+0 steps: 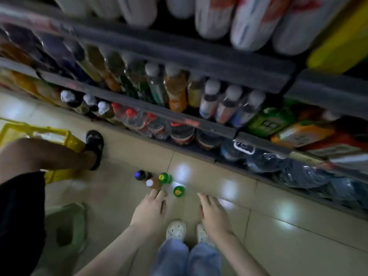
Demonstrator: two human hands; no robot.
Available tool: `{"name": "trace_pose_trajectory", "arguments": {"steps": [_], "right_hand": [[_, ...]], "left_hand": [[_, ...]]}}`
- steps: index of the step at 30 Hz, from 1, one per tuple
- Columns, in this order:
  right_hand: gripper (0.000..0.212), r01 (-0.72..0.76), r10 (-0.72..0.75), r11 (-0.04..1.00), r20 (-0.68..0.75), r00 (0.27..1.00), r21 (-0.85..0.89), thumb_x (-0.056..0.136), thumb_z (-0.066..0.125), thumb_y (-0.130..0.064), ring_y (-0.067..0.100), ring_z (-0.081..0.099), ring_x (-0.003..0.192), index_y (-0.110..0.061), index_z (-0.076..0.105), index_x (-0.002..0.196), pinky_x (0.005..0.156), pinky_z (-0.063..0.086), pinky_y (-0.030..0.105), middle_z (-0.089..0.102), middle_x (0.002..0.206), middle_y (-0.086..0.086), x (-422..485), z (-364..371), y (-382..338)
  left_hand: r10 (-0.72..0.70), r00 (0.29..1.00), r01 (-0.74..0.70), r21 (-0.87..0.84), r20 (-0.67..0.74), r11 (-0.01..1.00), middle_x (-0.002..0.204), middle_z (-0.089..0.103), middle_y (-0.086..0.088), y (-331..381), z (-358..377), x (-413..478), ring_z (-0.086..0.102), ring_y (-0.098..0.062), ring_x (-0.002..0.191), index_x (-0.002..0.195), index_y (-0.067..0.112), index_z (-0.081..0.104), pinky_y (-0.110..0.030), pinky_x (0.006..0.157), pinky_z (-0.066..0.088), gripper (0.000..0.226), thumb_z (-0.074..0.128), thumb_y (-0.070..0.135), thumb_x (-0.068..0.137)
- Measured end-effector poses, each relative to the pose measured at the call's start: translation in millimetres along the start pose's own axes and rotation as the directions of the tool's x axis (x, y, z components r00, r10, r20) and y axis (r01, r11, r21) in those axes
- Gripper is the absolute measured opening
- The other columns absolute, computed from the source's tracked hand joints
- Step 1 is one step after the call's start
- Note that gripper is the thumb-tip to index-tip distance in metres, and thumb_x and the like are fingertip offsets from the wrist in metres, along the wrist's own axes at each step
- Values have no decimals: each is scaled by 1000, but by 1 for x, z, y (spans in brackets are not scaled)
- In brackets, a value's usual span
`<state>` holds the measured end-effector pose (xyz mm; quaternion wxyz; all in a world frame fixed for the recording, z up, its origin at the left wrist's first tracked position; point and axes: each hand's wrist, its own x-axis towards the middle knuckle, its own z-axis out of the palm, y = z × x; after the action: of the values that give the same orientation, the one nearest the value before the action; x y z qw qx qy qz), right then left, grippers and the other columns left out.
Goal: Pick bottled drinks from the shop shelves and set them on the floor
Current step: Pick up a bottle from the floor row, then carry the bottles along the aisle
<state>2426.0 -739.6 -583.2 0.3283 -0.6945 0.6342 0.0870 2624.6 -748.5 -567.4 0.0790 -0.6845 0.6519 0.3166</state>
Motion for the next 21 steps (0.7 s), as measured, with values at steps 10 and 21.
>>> {"name": "trace_pose_trajectory", "arguments": {"steps": [10, 21], "right_hand": [[63, 66, -13, 983, 291, 957, -173, 101, 42, -24, 30, 50, 119, -27, 8, 154, 94, 45, 38, 32, 149, 10, 174, 217, 24], [33, 44, -38, 998, 114, 993, -50, 95, 47, -34, 31, 63, 91, -24, 43, 127, 64, 41, 31, 64, 105, 12, 196, 259, 58]], "left_hand": [[-171, 982, 175, -45, 85, 984, 133, 41, 0, -96, 172, 116, 47, -22, 116, 142, 25, 34, -35, 79, 46, 43, 37, 21, 99], [-172, 977, 182, -67, 126, 981, 136, 41, -3, -91, 224, 118, 49, -23, 116, 144, 24, 33, -31, 83, 42, 49, 43, 18, 96]]}}
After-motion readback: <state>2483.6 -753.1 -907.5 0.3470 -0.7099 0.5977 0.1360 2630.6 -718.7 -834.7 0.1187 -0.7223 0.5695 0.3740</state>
